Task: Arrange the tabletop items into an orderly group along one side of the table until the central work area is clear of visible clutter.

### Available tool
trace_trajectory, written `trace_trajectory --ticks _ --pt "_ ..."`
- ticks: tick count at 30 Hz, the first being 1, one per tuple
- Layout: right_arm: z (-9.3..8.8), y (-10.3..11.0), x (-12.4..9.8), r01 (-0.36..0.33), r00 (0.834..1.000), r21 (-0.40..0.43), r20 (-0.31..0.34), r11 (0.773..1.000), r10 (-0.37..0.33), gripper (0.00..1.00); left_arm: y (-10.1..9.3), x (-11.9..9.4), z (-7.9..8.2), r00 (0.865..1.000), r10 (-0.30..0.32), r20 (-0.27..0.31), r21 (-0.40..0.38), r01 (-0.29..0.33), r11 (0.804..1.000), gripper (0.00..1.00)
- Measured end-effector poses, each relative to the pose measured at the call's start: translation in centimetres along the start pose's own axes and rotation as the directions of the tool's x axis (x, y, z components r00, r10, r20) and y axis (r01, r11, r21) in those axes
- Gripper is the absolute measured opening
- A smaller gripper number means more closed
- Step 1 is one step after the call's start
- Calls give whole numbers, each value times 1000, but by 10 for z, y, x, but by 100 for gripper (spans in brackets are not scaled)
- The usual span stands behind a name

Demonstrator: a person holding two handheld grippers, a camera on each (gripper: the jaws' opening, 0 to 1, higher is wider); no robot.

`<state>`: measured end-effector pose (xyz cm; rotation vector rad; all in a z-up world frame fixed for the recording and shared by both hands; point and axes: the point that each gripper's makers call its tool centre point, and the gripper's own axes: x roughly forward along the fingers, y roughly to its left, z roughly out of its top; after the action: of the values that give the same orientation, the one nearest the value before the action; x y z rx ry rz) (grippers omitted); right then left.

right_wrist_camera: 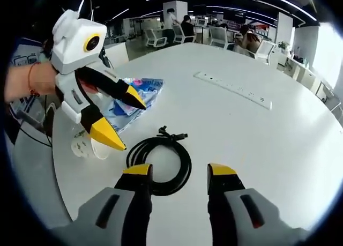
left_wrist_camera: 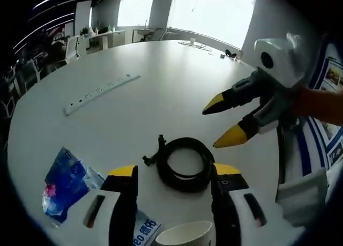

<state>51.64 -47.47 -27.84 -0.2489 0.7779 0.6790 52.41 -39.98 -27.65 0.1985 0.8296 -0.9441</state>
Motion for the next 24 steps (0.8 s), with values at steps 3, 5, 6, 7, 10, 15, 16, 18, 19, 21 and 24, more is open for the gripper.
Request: trace_trajectory --ticks 3,5,6,7,10,15,16,18,19,21,24 --pt "-3 0 4 1 1000 2 -12 1000 -1 37 1 6 -3 1000 3 -22 -10 -3 1000 53" --pt "-6 -2 8 4 1000 16 -20 1000 -4 37 2 8 -5 999 8 -38 -10 -8 1000 50" --pt "-7 -3 9 6 1000 19 -24 1000 -6 36 3 10 -7 999 10 -50 -8 -11 1000 48" --pt "-8 -4 10 8 1000 21 -28 1000 -8 36 3 10 -8 998 12 -61 -4 -13 1000 47" --pt "-13 -5 15 12 999 45 -43 999 -10 34 3 17 -13 995 12 -98 -8 -13 1000 45" --pt "-17 -4 23 16 998 64 -62 998 -12 32 4 23 -18 991 25 -129 -15 -27 1000 38" --pt "-19 -3 25 19 998 68 -64 997 -14 32 4 24 -19 991 27 -133 -28 -31 999 36" --pt "-21 -2 28 18 997 78 -71 997 -13 31 5 27 -21 989 30 -144 -45 -37 998 34" --pt "-22 -2 30 21 997 81 -76 997 -15 31 5 28 -22 988 30 -150 -49 -37 998 32" --pt "-24 -2 32 22 996 80 -85 997 -15 30 5 30 -24 987 29 -156 -57 -38 998 30" --pt "-27 -1 34 21 995 82 -94 996 -13 28 4 31 -26 984 32 -173 -55 -42 998 25"
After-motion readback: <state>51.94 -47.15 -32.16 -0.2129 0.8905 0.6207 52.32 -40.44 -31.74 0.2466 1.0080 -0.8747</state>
